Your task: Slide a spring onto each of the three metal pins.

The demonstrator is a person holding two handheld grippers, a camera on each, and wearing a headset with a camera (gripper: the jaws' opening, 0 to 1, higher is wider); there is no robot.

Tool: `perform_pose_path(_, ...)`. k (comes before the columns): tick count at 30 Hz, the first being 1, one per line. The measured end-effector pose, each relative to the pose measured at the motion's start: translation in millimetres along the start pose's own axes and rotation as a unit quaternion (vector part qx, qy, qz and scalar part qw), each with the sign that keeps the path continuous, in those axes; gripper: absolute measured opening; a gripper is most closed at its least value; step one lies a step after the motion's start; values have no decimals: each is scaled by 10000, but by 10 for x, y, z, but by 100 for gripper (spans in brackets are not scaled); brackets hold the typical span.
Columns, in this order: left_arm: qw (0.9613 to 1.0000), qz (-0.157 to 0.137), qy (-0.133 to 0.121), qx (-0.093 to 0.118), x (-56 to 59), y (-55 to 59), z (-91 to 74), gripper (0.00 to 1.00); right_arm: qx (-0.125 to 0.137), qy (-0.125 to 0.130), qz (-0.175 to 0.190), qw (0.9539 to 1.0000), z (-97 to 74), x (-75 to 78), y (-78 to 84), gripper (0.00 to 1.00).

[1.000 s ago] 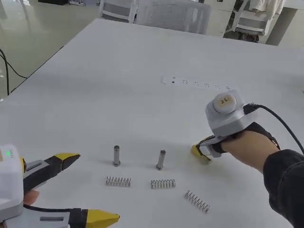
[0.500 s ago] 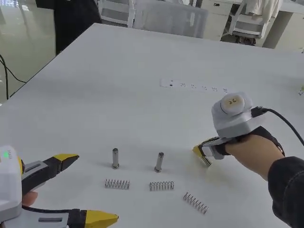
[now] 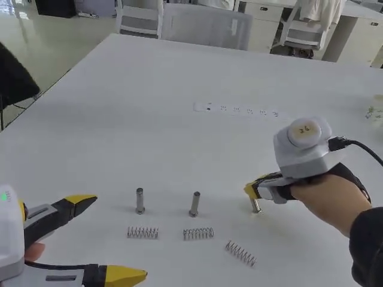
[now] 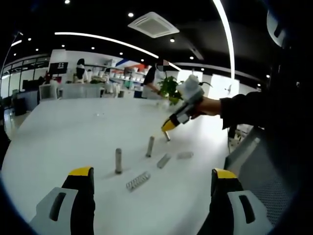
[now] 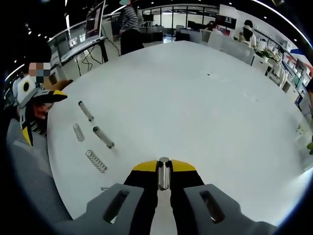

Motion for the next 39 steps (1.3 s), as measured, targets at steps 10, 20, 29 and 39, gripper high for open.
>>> perform_pose_path(10, 10000, 50, 22, 23, 24, -23, -5, 96, 111, 33, 11, 9999, -89, -56, 46, 5)
perform_pose_path(20, 9999, 86, 38, 37, 49, -40, -9, 96, 150, 31, 33, 9999, -148, -118, 94, 5)
perform_pose_path(29, 9999, 103, 65, 37, 73, -40, -5, 96, 160, 13, 114, 9998, -170, -136, 122, 5)
perform_pose_path(39, 9999, 112, 69, 47, 80, -46, -13, 96, 166, 6, -55, 9998, -176, -159, 132, 5)
Point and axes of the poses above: the centre of the closed fingertips' face, and the gripper's own axes: z roughly forward along the fingers, x roughly to its right, y roughly out of its underside, the point moved 4 cm from there along -z, roughly backward along the fingers, and after that the axes turned 9 degrees about -z, right-handed, at the moved point
